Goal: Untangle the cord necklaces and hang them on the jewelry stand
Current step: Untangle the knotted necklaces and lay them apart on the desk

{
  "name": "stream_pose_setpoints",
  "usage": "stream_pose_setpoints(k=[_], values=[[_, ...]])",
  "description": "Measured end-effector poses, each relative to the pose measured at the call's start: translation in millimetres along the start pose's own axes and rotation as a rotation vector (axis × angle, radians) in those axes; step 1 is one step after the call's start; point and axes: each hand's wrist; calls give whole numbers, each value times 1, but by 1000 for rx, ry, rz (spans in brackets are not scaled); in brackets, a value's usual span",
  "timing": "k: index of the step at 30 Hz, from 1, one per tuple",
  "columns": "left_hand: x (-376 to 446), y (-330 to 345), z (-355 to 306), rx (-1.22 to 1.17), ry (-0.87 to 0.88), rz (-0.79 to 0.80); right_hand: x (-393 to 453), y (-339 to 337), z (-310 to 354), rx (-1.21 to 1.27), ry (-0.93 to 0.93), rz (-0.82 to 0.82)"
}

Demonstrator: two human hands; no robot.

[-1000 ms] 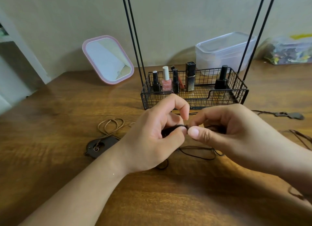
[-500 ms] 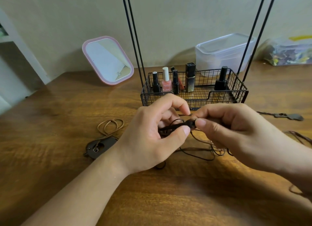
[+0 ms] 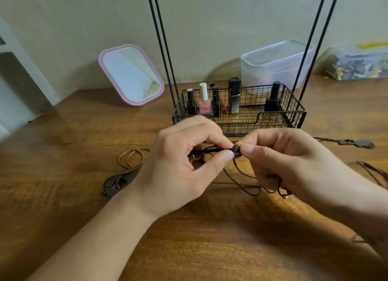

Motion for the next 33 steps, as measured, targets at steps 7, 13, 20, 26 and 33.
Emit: stream_pose_setpoints(k=[7, 13, 20, 26, 33], values=[[-1, 4, 1, -159, -150, 20, 2, 7, -2, -34, -18, -109], [0, 4, 3, -563, -411, 98, 1, 6, -1, -66, -48, -81], [0, 3, 0, -703, -504, 103, 0, 8, -2, -183, -163, -94], [1, 2, -1, -786, -535, 16, 1, 5, -7, -158, -128, -71], [0, 2, -1, -781, -534, -39, 0, 5, -10, -310, -173, -28]])
Point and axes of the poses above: each hand's wrist, its own x-axis towards the middle knuckle, its own y-axis out of the palm, z = x × y, and after that the axes turned 2 degrees about -z, right-handed
